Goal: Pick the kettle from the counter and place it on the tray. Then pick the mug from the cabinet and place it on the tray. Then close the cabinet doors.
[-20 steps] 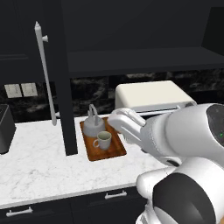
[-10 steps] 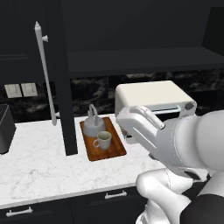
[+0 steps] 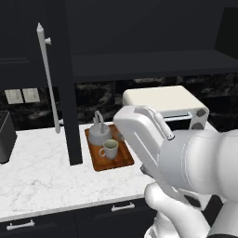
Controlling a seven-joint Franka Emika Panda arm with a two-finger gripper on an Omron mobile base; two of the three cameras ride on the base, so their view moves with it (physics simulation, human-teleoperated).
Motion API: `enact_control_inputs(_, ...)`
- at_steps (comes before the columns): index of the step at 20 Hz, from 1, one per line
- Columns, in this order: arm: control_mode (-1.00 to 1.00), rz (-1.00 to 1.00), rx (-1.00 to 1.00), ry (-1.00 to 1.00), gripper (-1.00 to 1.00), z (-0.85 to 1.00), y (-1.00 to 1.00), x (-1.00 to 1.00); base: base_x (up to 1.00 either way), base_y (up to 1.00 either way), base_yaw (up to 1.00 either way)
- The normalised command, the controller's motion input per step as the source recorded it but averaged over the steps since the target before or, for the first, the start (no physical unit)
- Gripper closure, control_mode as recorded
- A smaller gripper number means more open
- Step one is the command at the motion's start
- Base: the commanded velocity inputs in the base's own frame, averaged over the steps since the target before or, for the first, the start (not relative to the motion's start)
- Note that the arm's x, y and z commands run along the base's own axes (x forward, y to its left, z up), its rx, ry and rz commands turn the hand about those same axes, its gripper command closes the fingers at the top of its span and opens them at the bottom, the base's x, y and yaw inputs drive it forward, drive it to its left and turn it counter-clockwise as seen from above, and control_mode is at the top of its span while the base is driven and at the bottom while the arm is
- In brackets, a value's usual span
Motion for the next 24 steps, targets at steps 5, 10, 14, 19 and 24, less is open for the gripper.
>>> enact_control_inputs(5, -1.00, 0.02, 0.10, 0.00, -1.00, 0.11, 0.56, -0.12, 0.00, 0.00, 0.00)
enact_control_inputs(10, -1.00, 0.00, 0.09, 0.08, -1.00, 0.00, 0.69, -0.01, 0.00, 0.00, 0.00)
enact_control_inputs(14, -1.00, 0.00, 0.17, 0.00, -1.00, 0.04, 0.51, 0.05, 0.00, 0.00, 0.00)
enact_control_inputs(19, -1.00, 0.00, 0.18, 0.00, -1.00, 0.04, 0.39, 0.06, 0.00, 0.00, 0.00)
enact_control_inputs(24, -1.00, 0.00, 0.14, 0.01, -1.00, 0.00, 0.39, 0.40, 0.00, 0.00, 0.00)
